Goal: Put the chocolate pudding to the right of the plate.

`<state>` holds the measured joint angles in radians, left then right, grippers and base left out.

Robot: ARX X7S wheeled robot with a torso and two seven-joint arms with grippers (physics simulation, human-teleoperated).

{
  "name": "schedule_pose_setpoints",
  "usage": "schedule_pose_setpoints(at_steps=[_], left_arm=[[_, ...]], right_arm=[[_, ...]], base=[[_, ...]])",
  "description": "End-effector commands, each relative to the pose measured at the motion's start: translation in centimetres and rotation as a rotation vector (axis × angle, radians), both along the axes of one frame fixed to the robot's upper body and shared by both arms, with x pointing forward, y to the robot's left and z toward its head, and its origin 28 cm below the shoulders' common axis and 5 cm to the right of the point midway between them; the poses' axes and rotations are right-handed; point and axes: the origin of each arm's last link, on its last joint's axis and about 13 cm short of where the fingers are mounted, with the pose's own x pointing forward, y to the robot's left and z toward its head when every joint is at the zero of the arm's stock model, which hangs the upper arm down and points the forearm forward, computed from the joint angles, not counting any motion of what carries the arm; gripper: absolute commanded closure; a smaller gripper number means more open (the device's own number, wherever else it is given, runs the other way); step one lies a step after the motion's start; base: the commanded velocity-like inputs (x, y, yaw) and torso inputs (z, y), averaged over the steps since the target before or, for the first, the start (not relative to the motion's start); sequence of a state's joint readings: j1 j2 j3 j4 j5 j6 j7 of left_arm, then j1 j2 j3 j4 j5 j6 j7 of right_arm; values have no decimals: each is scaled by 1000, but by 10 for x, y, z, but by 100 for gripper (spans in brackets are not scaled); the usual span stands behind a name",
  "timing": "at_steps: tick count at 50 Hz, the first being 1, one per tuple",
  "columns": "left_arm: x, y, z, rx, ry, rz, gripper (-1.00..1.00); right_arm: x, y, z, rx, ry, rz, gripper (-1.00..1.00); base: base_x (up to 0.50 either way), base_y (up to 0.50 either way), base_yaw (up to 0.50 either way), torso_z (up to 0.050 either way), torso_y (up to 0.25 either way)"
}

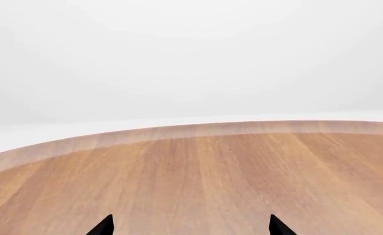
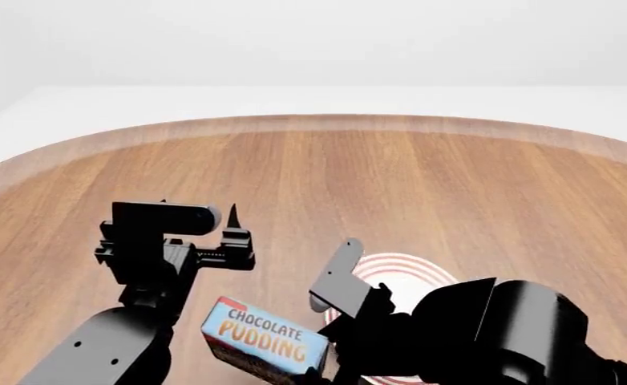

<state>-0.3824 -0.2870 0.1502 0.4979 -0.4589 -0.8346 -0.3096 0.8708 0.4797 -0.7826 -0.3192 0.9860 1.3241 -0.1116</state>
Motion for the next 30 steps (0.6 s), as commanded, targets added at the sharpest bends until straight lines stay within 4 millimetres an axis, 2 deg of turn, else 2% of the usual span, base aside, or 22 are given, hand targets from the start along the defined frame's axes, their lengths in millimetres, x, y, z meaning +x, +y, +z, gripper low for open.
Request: schedule_pose_setpoints(at_steps=[1, 11, 30], left_arm=[[0, 0, 0, 0, -1, 2, -100], [0, 0, 0, 1, -1, 2, -100], [0, -1, -1, 4, 1, 0, -100]], right_arm=[[4, -24, 36, 9, -88, -127, 100], [8, -48, 48, 9, -122, -256, 100], [36, -109, 65, 62, -174, -639, 100]], base=[[0, 0, 0, 0, 0], [0, 0, 0, 0, 0], [0, 0, 0, 0, 0]])
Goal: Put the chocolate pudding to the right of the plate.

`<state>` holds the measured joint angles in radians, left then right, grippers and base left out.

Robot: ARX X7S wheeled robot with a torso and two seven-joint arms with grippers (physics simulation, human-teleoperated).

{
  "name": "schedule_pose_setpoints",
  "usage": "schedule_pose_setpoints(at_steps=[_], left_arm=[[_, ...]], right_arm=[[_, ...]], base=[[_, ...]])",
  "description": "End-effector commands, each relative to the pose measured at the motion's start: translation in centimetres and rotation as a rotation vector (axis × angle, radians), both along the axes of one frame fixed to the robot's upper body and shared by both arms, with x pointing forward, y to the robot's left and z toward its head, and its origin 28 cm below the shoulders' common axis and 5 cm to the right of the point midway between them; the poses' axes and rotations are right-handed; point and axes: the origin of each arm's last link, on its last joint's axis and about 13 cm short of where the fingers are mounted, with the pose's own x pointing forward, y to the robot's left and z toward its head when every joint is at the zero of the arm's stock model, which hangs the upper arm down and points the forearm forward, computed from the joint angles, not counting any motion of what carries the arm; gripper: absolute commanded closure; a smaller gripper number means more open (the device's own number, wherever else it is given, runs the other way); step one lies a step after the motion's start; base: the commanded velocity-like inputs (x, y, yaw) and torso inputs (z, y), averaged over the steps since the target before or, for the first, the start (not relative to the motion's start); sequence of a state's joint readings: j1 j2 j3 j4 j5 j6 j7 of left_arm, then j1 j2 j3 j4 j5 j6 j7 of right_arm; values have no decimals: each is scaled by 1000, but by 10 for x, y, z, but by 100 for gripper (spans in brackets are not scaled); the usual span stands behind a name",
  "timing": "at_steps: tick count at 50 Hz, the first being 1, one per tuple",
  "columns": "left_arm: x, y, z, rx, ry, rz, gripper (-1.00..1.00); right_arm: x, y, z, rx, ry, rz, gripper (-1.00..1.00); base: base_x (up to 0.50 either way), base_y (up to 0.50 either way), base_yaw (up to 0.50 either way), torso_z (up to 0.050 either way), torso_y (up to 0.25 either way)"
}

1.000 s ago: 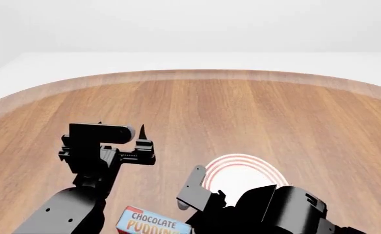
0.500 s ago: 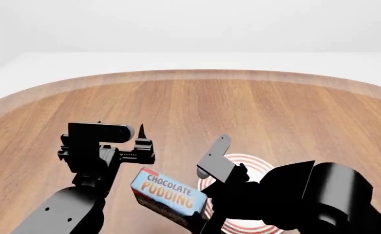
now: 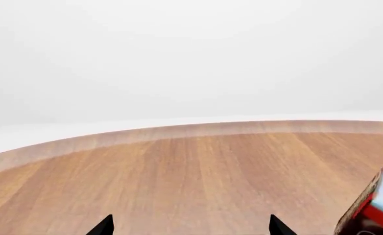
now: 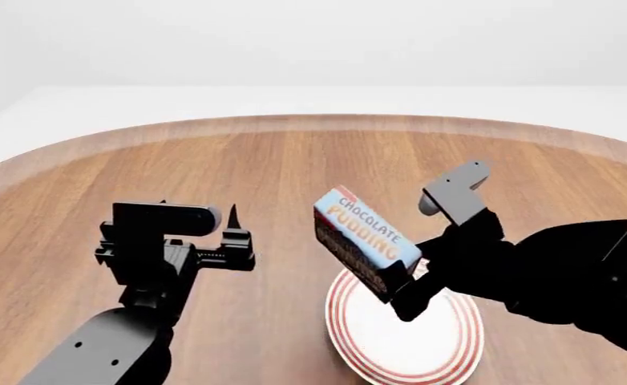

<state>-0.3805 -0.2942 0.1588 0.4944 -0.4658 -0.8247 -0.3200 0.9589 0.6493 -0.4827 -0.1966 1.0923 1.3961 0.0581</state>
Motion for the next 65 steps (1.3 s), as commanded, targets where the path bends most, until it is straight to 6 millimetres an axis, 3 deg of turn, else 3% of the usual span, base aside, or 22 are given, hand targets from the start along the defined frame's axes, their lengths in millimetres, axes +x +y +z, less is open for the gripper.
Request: schedule_pose_setpoints(at_steps=[1, 10, 33, 45, 65], left_arm=[[0, -1, 0, 1, 1, -2, -100], [1, 0, -1, 2, 2, -1, -100], [2, 0, -1, 7, 2, -2, -100], [1, -2, -2, 8, 4, -7, -100], [1, -1, -5, 8, 8, -6, -100]], right_arm=[[14, -35, 13, 47, -42, -199, 100], [27, -60, 19, 87, -52, -372, 100], [36, -119, -8, 104, 37, -683, 100], [26, -136, -22, 105, 61, -755, 100], [18, -148, -50, 38, 126, -804, 100]], base=[[0, 0, 0, 0, 0], [0, 0, 0, 0, 0], [0, 0, 0, 0, 0], [0, 0, 0, 0, 0], [0, 0, 0, 0, 0]])
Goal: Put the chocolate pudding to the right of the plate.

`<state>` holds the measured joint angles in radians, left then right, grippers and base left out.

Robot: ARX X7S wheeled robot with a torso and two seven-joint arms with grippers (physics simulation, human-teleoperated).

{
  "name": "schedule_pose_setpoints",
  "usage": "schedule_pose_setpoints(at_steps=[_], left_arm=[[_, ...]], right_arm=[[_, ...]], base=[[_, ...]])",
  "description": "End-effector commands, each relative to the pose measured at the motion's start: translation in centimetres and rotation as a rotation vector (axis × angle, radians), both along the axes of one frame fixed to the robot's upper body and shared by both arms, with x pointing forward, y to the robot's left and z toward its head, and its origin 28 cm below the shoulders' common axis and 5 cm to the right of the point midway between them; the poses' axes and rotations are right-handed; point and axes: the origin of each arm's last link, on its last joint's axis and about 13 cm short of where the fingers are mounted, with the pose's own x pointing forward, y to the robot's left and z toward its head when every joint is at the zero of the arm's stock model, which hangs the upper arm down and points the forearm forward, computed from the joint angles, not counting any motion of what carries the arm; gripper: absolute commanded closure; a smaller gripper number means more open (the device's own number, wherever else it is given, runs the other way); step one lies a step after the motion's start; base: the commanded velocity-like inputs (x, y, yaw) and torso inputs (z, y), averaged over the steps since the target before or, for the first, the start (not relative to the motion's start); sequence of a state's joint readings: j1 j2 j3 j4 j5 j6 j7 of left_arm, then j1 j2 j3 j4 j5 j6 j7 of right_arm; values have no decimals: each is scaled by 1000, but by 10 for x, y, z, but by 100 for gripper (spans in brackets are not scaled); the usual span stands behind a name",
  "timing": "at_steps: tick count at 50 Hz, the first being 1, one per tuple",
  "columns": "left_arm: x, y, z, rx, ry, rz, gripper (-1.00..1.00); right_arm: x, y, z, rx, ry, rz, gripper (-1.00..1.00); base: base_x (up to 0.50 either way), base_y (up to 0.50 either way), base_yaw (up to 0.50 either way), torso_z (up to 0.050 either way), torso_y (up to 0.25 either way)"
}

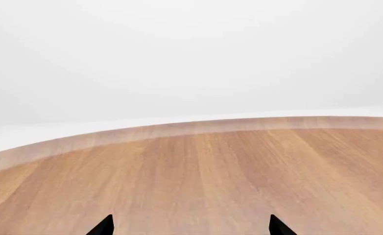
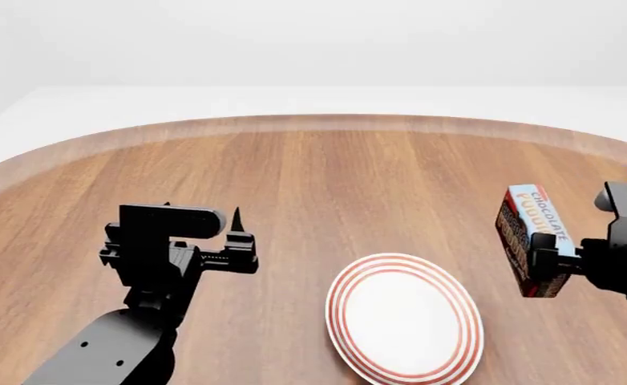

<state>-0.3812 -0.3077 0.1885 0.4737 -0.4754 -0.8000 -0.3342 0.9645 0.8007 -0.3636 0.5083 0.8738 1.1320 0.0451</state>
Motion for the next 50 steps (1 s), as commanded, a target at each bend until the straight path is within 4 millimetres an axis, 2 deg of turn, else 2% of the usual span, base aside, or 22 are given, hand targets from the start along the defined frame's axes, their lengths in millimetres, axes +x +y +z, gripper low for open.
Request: schedule_pose_setpoints(at_steps=[1, 27, 50], left_arm=[[0, 0, -1, 0, 1, 2, -100], [-1, 0, 0, 0, 1, -3, -100], [-1, 0, -1, -2, 1, -3, -100]], right_arm=[[-5, -9, -16, -20, 41, -35, 100], [-10, -18, -56, -7, 129, -101, 100], [-13, -20, -62, -3, 135, -126, 100]], base=[[0, 0, 0, 0, 0], [0, 0, 0, 0, 0], [0, 0, 0, 0, 0]])
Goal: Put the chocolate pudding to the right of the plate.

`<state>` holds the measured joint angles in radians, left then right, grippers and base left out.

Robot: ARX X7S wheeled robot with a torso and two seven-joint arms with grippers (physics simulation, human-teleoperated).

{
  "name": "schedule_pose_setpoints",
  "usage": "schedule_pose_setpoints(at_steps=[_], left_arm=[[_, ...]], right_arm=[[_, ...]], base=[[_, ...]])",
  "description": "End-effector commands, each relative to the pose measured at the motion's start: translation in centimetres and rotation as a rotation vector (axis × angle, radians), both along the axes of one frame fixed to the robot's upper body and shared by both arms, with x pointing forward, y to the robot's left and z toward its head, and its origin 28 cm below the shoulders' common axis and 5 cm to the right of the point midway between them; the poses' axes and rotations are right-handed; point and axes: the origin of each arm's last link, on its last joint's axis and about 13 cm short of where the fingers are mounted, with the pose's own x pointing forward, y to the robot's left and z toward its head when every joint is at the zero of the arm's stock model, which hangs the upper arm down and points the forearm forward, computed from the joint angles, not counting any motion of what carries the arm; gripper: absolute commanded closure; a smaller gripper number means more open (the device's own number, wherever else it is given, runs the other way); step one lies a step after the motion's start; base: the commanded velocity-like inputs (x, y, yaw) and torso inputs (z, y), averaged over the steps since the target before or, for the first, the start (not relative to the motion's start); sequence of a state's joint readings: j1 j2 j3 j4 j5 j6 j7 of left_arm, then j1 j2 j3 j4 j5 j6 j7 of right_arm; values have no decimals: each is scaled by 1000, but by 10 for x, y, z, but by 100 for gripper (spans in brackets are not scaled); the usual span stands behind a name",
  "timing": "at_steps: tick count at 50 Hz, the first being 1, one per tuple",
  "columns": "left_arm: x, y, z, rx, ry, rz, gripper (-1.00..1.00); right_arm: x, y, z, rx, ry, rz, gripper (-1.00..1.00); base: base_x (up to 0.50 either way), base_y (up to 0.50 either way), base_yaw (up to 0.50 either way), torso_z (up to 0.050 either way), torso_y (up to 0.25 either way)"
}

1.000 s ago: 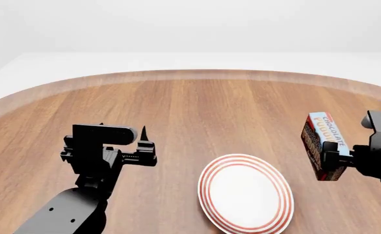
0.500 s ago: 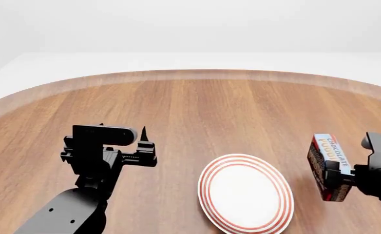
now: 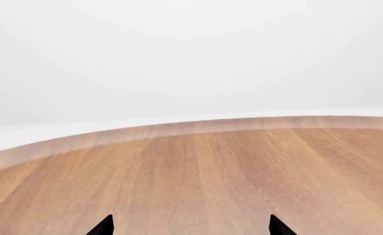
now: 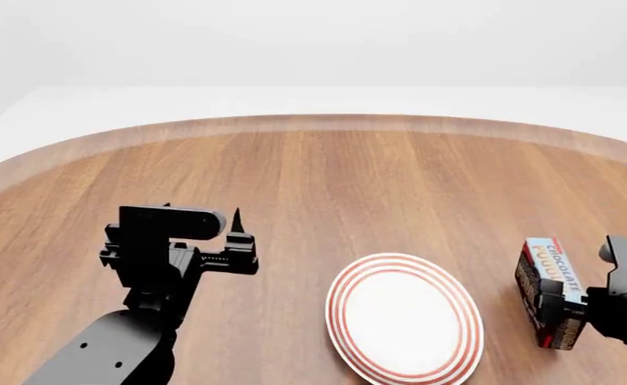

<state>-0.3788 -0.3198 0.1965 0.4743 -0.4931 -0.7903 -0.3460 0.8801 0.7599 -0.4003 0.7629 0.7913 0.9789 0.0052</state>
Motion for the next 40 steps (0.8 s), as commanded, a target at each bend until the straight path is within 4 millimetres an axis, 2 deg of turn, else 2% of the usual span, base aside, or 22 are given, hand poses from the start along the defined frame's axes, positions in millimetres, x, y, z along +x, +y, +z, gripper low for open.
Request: schedule_pose_setpoints(at_steps=[1, 7, 8, 25, 34, 40], left_arm=[[0, 0, 0, 0, 0, 1, -100], [0, 0, 0, 0, 0, 1, -100], [0, 0, 0, 0, 0, 0, -100], [0, 1, -2, 0, 2, 1, -100], [0, 1, -1, -1, 1, 2, -100], [0, 1, -1, 0, 0, 1, -100]], right_arm=[[-1, -1, -1, -3, -4, 0, 100], [0, -3, 0, -2, -14, -14, 100], [0, -3, 0, -7, -17, -25, -100], [4, -4, 11, -1, -81, -48, -100], [4, -4, 58, 6, -404, -60, -100], [0, -3, 76, 39, -520, -55, -100]], base=[[0, 0, 0, 0, 0], [0, 0, 0, 0, 0], [0, 0, 0, 0, 0], [0, 0, 0, 0, 0], [0, 0, 0, 0, 0], [0, 0, 0, 0, 0]])
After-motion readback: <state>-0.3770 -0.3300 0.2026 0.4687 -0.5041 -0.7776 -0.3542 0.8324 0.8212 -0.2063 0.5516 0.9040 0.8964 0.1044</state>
